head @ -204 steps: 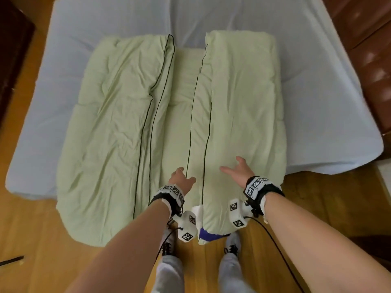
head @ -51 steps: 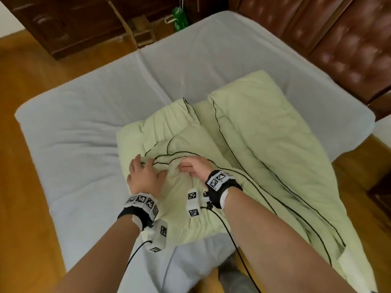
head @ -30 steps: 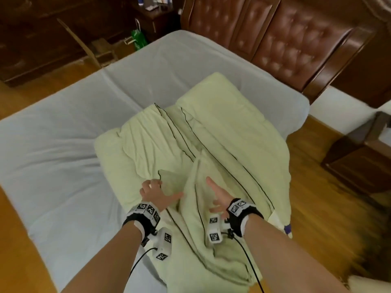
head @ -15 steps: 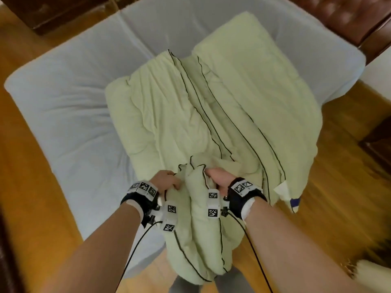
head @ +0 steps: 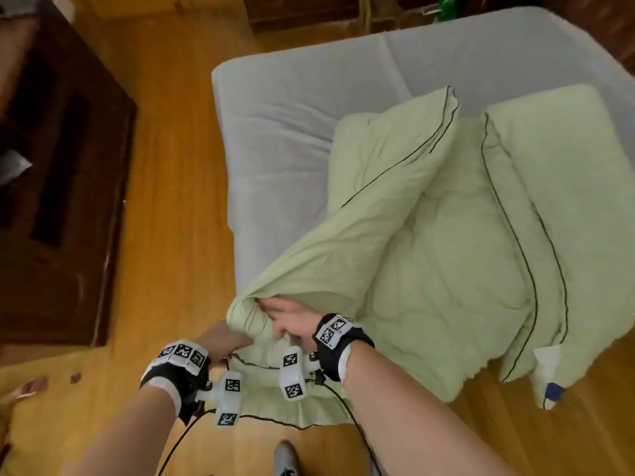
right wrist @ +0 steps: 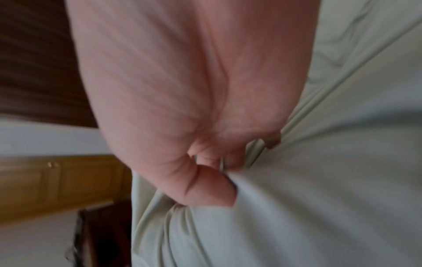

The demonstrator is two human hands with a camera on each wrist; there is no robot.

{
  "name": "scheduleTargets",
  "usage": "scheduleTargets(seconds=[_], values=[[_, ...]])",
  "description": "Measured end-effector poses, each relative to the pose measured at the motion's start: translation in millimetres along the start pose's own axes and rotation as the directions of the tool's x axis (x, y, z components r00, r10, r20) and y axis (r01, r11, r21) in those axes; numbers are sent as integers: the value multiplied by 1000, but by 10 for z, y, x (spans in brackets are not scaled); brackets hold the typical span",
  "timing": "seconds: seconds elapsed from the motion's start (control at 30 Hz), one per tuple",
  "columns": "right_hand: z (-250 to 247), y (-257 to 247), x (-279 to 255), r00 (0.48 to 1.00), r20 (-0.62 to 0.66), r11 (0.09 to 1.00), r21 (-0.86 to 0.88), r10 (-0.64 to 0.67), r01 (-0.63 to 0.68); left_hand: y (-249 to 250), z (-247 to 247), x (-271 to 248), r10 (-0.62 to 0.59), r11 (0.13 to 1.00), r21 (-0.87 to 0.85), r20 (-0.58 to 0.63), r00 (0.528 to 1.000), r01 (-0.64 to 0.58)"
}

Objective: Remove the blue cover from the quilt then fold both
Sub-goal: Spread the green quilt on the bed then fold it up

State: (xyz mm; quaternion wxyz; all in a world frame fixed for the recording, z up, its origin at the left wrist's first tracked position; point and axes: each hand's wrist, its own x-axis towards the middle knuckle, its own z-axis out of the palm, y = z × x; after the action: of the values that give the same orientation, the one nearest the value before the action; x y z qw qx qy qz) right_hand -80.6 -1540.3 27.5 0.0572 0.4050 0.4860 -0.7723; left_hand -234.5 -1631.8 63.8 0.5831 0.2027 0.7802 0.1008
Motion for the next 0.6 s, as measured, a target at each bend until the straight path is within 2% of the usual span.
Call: scheduleTargets(seconds=[0.1,0.2,0.27,0.33,0.37,0.43,0.5,0.6], values=[[971,363,341,984,140,989,-113,110,-94,-1266,-252,-22,-117,988,97,-48,992,121],[1633,653,567,963,161,952,-253,216,-171,-2185,-165,31,-246,964,80,-79,966,252],[1868,761,615,959,141,930,-315,246,-192,-2599,-76,175,-286,955,65,-42,957,288],[1912,800,576,966,104,909,-376,237,-182,-2758,19,253,-330,942,-96,-79,941,322],[1873,814,557,969,81,904,-385,235,-187,-2760,64,280,-332,939,-131,-102,938,319],[1680,805,478,974,9,894,-398,227,-205,-2592,114,344,-284,958,-91,-171,943,272],[1279,773,279,964,-132,896,-358,229,-262,-2150,175,386,-188,982,-21,-207,960,188],[327,713,-229,884,-410,910,-236,226,-342,-1151,501,442,16,999,50,-155,988,-8]])
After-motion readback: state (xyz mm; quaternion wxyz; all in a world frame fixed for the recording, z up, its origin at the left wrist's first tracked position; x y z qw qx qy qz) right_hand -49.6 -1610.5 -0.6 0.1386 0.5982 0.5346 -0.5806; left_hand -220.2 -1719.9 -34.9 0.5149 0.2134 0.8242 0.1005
